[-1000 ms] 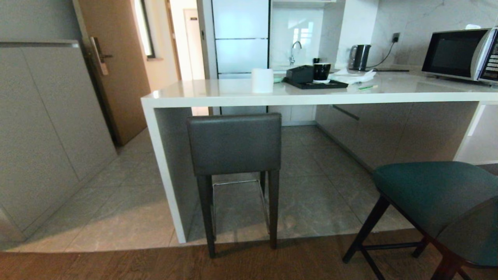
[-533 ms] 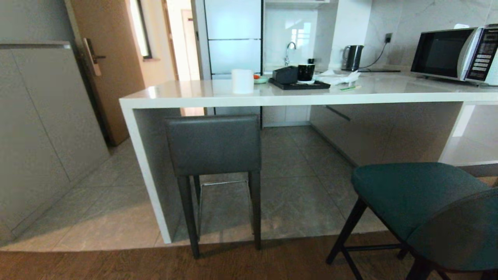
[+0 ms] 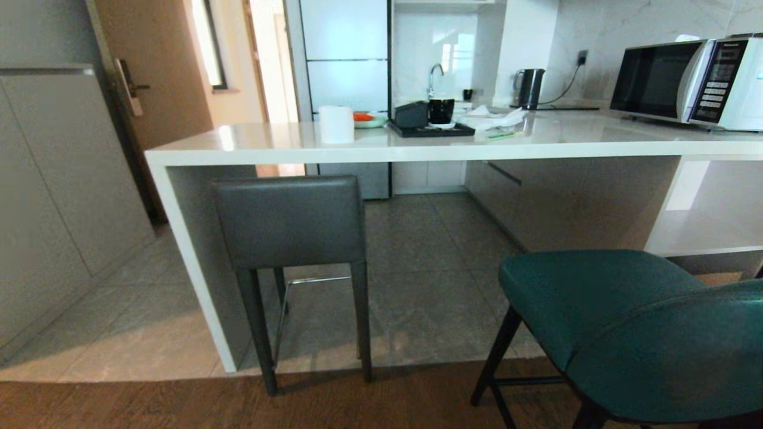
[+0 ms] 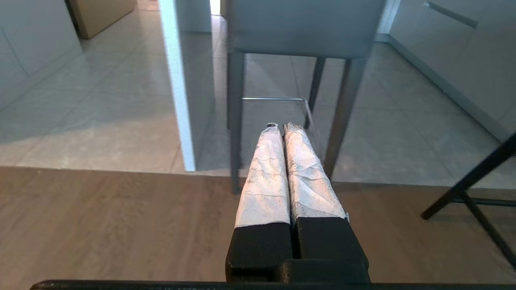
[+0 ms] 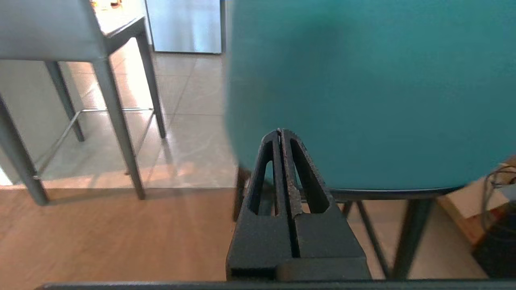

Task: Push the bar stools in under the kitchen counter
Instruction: Push the blue chair back under the dining table

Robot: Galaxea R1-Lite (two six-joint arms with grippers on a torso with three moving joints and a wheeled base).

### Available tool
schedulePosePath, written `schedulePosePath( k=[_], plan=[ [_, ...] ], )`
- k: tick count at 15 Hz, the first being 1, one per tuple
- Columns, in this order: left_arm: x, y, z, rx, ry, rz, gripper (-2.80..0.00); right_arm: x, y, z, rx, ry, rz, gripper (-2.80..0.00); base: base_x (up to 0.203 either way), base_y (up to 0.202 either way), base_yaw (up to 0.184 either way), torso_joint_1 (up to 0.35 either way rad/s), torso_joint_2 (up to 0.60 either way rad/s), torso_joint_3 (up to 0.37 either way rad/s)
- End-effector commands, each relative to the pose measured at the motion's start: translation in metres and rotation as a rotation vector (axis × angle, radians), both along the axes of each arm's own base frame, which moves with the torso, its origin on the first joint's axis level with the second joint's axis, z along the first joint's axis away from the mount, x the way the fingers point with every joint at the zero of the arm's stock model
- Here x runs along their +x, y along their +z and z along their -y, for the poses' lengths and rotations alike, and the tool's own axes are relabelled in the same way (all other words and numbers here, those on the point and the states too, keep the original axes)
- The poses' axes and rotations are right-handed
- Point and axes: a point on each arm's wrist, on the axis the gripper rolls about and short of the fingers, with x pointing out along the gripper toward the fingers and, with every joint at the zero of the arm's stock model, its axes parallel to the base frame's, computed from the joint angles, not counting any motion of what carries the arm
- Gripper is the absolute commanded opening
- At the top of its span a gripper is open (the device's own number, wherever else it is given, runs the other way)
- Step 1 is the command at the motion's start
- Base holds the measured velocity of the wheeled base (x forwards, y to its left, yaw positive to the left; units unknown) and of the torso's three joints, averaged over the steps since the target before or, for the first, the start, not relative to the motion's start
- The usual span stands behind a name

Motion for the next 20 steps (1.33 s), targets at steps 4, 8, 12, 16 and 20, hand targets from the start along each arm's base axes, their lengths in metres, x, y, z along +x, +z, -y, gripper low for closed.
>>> schedulePosePath(
  k=[4,8,12,16,20],
  plan=[
    [0.0000,0.0000,0.0000,-0.001,0.001,0.000,-2.80,0.0008,-0.0025,0.0000,-0.002,0.000,-0.010,-2.80,0.000,-0.195,0.001,0.003,0.00,0.001],
    [0.0000,0.0000,0.0000,-0.001,-0.001,0.000,-2.80,0.0008,-0.0025,0.0000,-0.002,0.000,-0.010,-2.80,0.000,-0.194,0.002,0.003,0.00,0.003],
    [0.0000,0.0000,0.0000,-0.001,-0.001,0.000,-2.80,0.0008,-0.0025,0.0000,-0.002,0.000,-0.010,-2.80,0.000,-0.193,0.001,0.004,0.00,0.001],
    [0.0000,0.0000,0.0000,-0.001,-0.001,0.000,-2.80,0.0008,-0.0025,0.0000,-0.002,-0.001,-0.010,-2.80,0.000,-0.195,-0.001,0.002,0.00,0.002],
    [0.0000,0.0000,0.0000,-0.001,-0.001,0.000,-2.80,0.0008,-0.0025,0.0000,-0.002,-0.001,-0.010,-2.80,0.000,-0.196,-0.001,0.001,0.00,0.005]
  ],
)
